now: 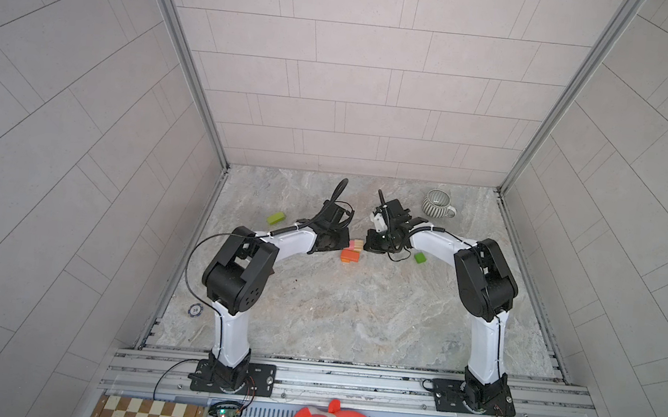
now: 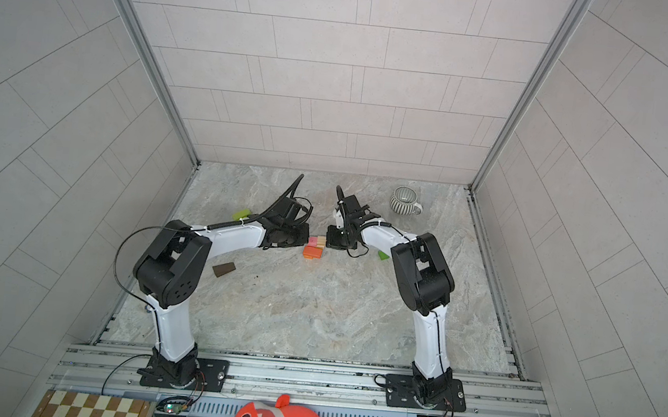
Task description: Build the wood block tower
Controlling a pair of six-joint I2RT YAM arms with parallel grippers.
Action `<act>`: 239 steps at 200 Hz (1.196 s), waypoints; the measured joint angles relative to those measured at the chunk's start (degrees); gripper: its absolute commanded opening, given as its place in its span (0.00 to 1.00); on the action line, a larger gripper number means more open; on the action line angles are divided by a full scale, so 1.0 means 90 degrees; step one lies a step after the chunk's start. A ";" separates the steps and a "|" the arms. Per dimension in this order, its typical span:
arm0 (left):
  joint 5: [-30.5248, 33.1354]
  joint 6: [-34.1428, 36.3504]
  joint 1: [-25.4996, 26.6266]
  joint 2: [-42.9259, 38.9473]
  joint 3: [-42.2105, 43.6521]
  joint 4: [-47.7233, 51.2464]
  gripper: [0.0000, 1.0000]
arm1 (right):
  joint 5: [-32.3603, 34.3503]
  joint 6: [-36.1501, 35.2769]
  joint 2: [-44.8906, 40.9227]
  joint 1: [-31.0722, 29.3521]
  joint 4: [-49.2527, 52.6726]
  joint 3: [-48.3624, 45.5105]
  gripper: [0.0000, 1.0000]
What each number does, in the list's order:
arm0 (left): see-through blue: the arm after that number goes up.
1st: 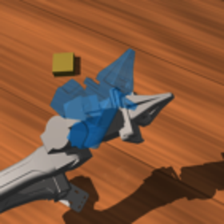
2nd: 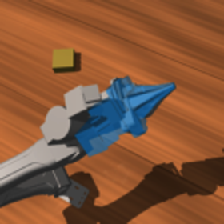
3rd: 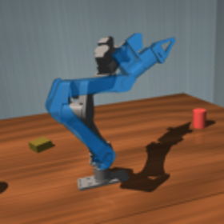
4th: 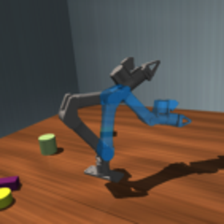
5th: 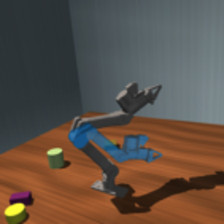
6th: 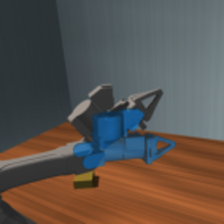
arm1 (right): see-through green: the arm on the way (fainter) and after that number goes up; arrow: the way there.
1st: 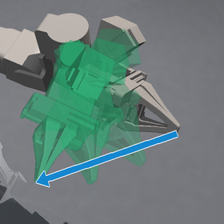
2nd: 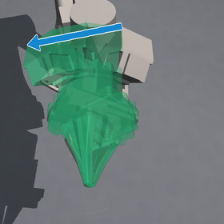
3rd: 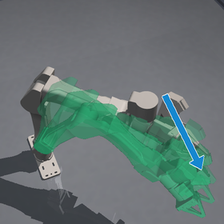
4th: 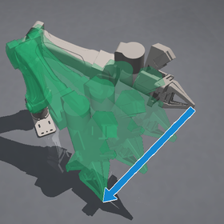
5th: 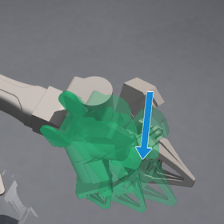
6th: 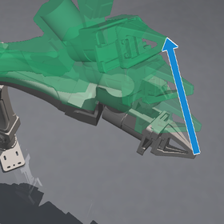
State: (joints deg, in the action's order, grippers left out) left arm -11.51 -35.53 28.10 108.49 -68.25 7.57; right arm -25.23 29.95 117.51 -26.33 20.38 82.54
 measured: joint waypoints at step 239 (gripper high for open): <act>0.0044 0.0000 -0.0066 0.0000 0.0000 0.0051 0.00 | -0.0289 0.0005 -0.0155 -0.0046 -0.0007 0.0000 0.00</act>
State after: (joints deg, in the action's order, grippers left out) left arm -11.11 -35.53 27.51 108.49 -68.25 8.03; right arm -27.83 30.00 116.11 -26.74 20.32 82.54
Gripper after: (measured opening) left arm 0.041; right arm 0.047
